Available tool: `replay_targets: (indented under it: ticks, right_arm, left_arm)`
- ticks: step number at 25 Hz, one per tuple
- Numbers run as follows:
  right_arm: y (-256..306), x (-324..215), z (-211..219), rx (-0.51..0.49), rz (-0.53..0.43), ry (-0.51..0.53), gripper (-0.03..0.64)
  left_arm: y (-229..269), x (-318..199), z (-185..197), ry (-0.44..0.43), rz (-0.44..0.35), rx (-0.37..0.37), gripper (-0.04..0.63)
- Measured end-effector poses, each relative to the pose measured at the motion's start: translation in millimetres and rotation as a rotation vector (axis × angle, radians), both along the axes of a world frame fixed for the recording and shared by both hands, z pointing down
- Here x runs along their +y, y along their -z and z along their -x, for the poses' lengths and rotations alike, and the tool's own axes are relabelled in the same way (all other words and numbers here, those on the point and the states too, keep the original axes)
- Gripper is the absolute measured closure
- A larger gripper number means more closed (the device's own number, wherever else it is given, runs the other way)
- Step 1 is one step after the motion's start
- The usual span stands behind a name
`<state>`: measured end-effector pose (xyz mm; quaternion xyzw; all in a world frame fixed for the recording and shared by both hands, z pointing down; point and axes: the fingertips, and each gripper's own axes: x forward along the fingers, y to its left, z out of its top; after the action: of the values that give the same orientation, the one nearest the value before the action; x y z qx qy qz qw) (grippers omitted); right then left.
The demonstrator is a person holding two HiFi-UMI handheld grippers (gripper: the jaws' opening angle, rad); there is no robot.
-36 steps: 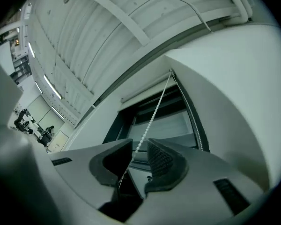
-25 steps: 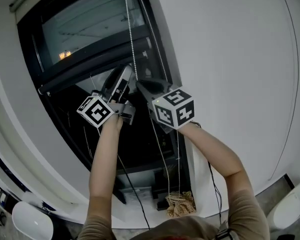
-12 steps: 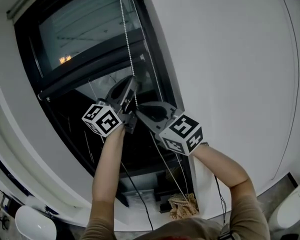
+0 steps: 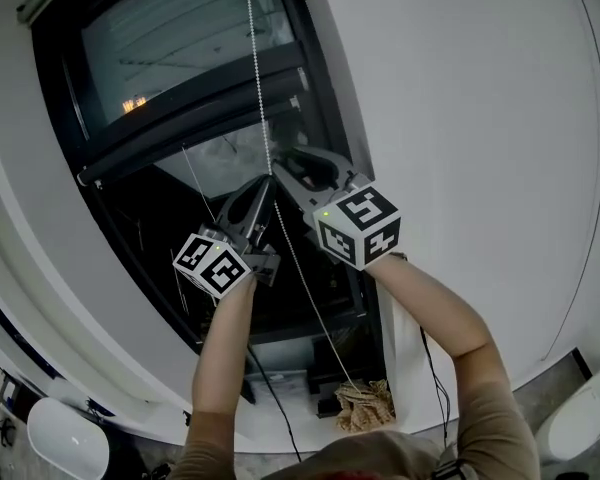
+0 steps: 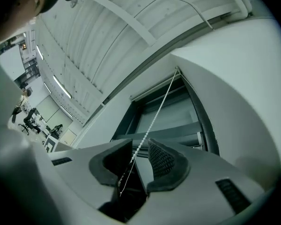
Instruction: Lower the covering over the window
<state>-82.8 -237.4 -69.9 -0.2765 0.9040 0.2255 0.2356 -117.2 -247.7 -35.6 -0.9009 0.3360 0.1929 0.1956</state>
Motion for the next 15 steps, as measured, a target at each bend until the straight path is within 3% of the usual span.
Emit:
replay_targets:
  ticks: [9,15]
  right_arm:
    - [-21,-5,-1,-0.009,-0.004,-0.033,0.526]
    - [-54,-8,-3,0.034,-0.002,-0.076,0.525]
  left_arm:
    - [-24,-4,8,0.088,-0.037,-0.015,0.568]
    - [-60,-24,20,0.132,0.036,0.059,0.529]
